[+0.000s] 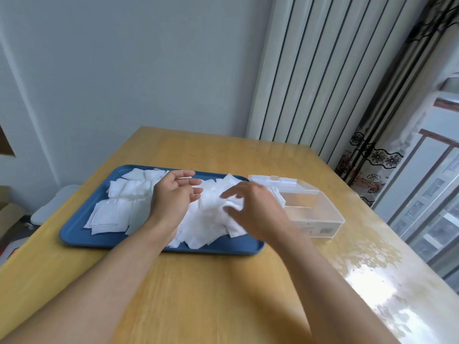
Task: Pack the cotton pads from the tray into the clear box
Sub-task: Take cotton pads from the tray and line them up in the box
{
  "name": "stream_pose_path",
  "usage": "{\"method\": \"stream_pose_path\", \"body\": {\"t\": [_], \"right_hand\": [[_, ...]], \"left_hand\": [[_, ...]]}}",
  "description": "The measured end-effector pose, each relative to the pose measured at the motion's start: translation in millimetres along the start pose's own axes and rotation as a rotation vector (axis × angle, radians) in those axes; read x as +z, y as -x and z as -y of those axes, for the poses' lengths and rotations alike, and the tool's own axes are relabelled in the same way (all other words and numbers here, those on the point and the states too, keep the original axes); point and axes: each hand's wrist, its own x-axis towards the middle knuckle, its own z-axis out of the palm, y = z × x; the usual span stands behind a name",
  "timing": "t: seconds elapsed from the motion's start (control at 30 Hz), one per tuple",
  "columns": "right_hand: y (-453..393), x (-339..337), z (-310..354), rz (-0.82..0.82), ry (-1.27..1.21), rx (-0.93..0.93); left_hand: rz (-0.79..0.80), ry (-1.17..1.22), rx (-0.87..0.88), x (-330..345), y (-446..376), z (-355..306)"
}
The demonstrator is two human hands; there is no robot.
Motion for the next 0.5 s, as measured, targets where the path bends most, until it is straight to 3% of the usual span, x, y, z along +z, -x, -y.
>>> {"method": "stream_pose_path", "body": {"t": [0.07,0.13,0.3,0.4,0.5], "right_hand": [[2.0,17.0,7.0,0.183,0.106,0.007],[3.5,25.4,4.5,0.214,0.15,0.057],[0.8,27.9,-6.4,0.102,0.137,0.126],[-1.2,10.9,-5.6,-0.057,0.131,0.154],[-14.7,-3.4,5.5,-0.157,-0.16,0.232]], "left_hand": [[-0.037,0.0,0.012,-2.4,-2.1,-1.1],[-0.053,0.016,0.011,-5.0,-4.4,-2.5],[-0.051,0.047,-0.056,-7.6,-9.5,-0.4],[-0.053,0.07,-0.082,-9.4,-12.4,1.8],[-0.048,0.09,-0.094,-11.8,-14.2,2.2]]}}
